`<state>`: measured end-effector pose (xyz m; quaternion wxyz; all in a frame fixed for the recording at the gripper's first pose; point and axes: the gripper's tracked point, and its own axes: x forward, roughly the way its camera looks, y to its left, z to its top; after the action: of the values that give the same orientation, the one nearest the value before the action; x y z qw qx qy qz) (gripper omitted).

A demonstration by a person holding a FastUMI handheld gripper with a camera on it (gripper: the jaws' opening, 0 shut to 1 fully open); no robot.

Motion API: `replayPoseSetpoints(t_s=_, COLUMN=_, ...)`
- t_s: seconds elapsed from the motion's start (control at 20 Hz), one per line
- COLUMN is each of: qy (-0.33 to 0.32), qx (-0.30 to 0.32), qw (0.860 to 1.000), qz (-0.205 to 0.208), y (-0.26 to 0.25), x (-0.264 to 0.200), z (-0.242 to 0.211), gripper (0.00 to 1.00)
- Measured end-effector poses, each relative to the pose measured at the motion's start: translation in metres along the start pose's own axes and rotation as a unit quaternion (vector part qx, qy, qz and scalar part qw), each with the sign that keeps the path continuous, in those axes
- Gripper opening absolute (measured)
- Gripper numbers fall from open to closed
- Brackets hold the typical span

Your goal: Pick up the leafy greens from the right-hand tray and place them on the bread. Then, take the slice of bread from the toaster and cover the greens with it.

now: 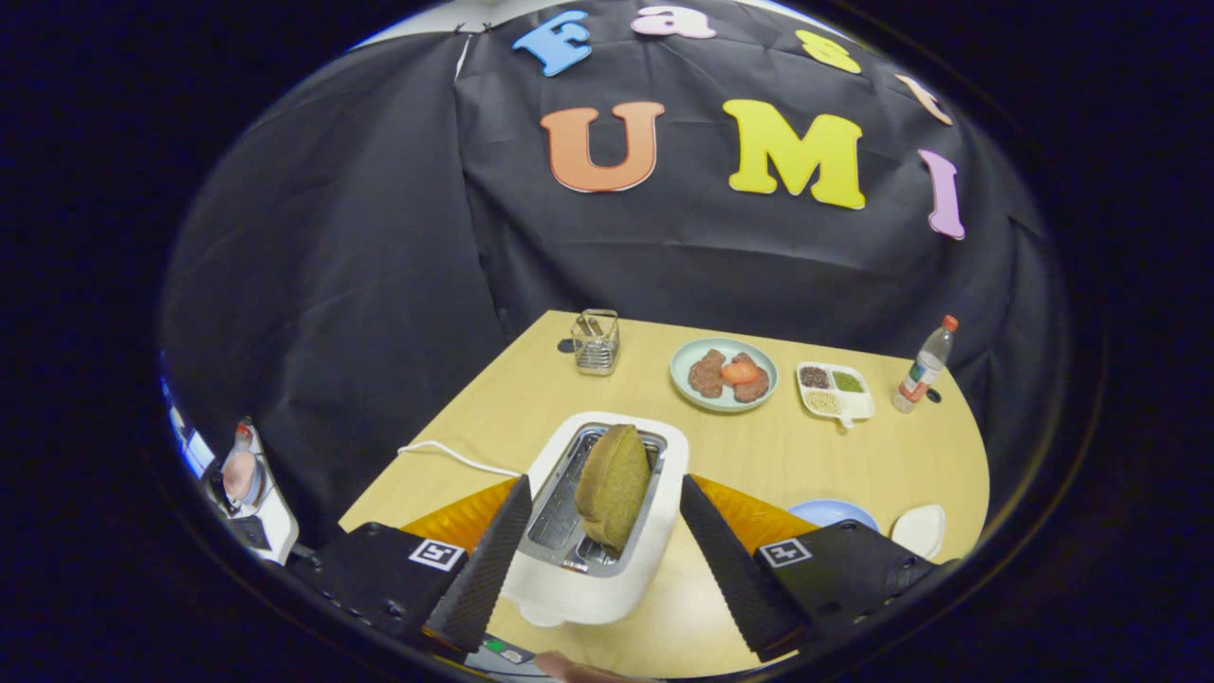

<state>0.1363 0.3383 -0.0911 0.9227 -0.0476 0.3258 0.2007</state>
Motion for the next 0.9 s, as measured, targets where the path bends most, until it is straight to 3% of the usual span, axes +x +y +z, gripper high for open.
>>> replayPoseSetpoints(t_s=0.35, qy=0.039, qx=0.029, qw=0.997, qz=-0.055, y=-0.003, x=0.052, z=0.013, gripper=0.96)
replayPoseSetpoints(t_s=0.45, qy=0.054, qx=0.031, qw=0.996, qz=-0.065, y=-0.003, x=0.06, z=0.013, gripper=0.87)
replayPoseSetpoints(t_s=0.9, qy=0.064, qx=0.03, qw=0.995, qz=-0.071, y=0.002, x=0.054, z=0.01, gripper=0.16)
